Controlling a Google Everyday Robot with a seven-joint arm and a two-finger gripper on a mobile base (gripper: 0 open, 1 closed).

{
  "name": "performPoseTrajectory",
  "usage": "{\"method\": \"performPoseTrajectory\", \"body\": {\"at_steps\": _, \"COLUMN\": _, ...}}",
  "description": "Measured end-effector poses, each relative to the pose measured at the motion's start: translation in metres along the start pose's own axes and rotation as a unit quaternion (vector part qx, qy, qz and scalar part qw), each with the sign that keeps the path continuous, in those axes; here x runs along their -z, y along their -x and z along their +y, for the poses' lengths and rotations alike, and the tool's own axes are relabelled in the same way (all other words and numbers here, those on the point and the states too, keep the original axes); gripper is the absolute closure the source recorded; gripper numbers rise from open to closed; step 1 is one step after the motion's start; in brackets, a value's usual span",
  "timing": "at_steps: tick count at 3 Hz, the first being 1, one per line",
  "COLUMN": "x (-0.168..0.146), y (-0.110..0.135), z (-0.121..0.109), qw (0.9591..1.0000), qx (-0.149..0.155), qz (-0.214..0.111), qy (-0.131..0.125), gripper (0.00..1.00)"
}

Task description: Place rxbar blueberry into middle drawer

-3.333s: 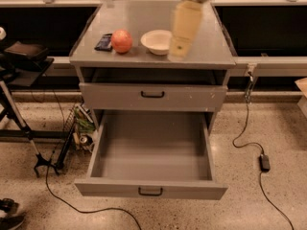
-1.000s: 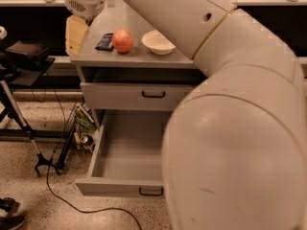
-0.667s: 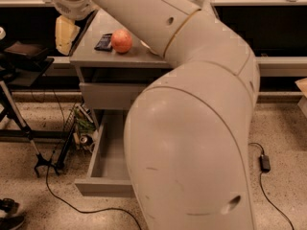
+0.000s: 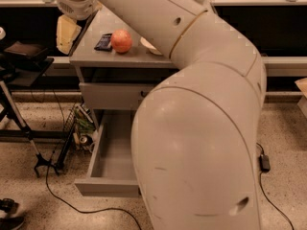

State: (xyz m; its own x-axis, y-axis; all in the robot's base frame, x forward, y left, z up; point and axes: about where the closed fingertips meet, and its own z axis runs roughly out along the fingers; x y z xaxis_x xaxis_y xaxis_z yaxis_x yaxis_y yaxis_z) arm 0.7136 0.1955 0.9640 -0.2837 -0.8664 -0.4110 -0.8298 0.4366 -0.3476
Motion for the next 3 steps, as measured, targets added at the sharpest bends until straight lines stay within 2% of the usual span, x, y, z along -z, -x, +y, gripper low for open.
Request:
{"method": "performPoseTrajectory", "body": {"at_steps": 1, "x": -0.022, "y": -0.005, "z": -0.013, "qw": 0.9984, "qx": -0.054, "qz": 0.012, "qy": -0.010, "gripper": 0.00}}
{"method": "performPoseTrajectory", "body": {"at_steps": 2, "x": -0.043, "y": -0.013, "z": -0.031, "qw": 0.9892, "qx": -0.137, "qz": 0.032, "qy": -0.042, "gripper": 0.00}}
{"method": "performPoseTrajectory", "body": {"at_steps": 3, "x": -0.052, "y": -0.019, "z": -0.056, "qw": 0.9640, "qx": -0.233, "qz": 0.049, "qy": -0.119, "gripper": 0.00}}
